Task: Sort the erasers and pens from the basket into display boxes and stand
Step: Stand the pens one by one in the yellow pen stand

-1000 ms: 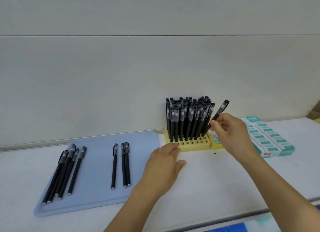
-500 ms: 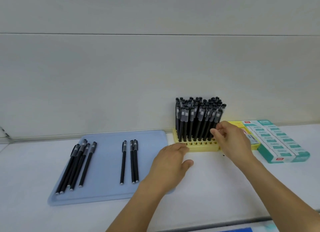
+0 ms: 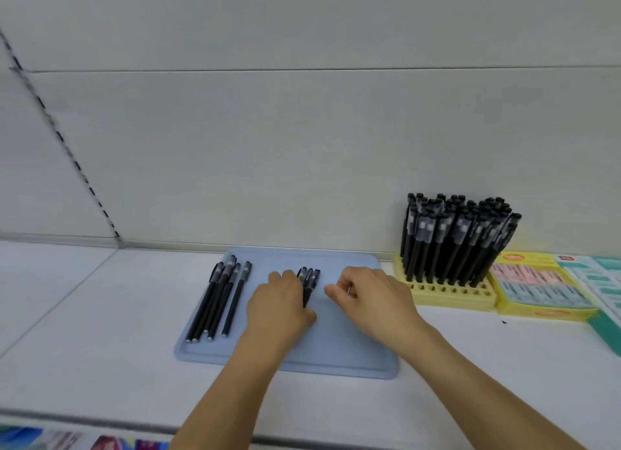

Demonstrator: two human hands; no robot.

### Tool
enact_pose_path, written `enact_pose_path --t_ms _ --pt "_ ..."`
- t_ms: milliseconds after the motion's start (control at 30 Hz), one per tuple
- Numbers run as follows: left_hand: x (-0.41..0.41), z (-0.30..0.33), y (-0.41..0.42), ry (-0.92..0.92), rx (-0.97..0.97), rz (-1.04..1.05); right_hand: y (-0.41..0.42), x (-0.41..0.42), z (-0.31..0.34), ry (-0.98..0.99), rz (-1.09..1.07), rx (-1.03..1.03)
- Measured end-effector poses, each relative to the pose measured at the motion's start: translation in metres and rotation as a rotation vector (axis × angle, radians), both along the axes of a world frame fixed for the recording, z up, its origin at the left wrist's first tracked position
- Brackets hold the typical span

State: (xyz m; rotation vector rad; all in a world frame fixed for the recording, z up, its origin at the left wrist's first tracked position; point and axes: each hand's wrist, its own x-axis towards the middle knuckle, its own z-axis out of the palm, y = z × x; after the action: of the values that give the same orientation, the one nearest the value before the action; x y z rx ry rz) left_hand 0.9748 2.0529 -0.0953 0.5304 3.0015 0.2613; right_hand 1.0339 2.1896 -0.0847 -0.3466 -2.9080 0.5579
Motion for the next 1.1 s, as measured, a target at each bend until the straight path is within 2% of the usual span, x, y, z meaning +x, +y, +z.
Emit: enact_pose_path --t_ms 133,200,233,267,367,433,500,633,733,833,1100 --pt "-0.005 -0.005 0.000 0.130 -0.235 -0.072 0.000 -0.007 -0.004 -0.050 0.007 -0.002" --pt "-0.008 -0.006 -0.002 0.087 -0.219 -0.082 0.001 -0.009 -0.009 -0.074 0.003 -0.023" --pt "-0.009 -0.005 -0.003 0.034 -0.120 -0.063 0.002 -0.009 -0.010 -0.078 0.003 -0.049" --pt "-0.011 -0.002 -0.005 -0.051 0.073 -0.025 0.003 -0.010 -0.012 -0.071 0.003 -0.109" --pt "-0.003 0.007 -0.003 -0.534 0.856 0.020 0.011 -0.009 -0.009 0.057 0.015 -0.552" --pt "0.006 0.012 0.006 -0.722 1.090 -0.038 0.016 -0.003 -0.003 0.193 -0.004 -0.858" --pt "0.014 0.015 0.017 -0.786 1.177 -0.066 0.023 0.005 0.005 0.267 -0.042 -0.947" --pt "0.023 0.014 0.040 -0.770 1.303 -0.015 0.048 0.029 0.012 0.425 -0.148 -0.854" --pt "0.025 0.012 0.054 -0.780 1.349 -0.026 0.083 0.059 0.015 0.641 -0.294 -0.633" --pt "0.030 0.012 0.066 -0.777 1.367 -0.062 0.121 0.083 0.012 0.741 -0.455 -0.465" --pt "0.034 0.009 0.080 -0.780 1.392 -0.107 0.156 0.081 0.005 0.658 -0.496 -0.303"
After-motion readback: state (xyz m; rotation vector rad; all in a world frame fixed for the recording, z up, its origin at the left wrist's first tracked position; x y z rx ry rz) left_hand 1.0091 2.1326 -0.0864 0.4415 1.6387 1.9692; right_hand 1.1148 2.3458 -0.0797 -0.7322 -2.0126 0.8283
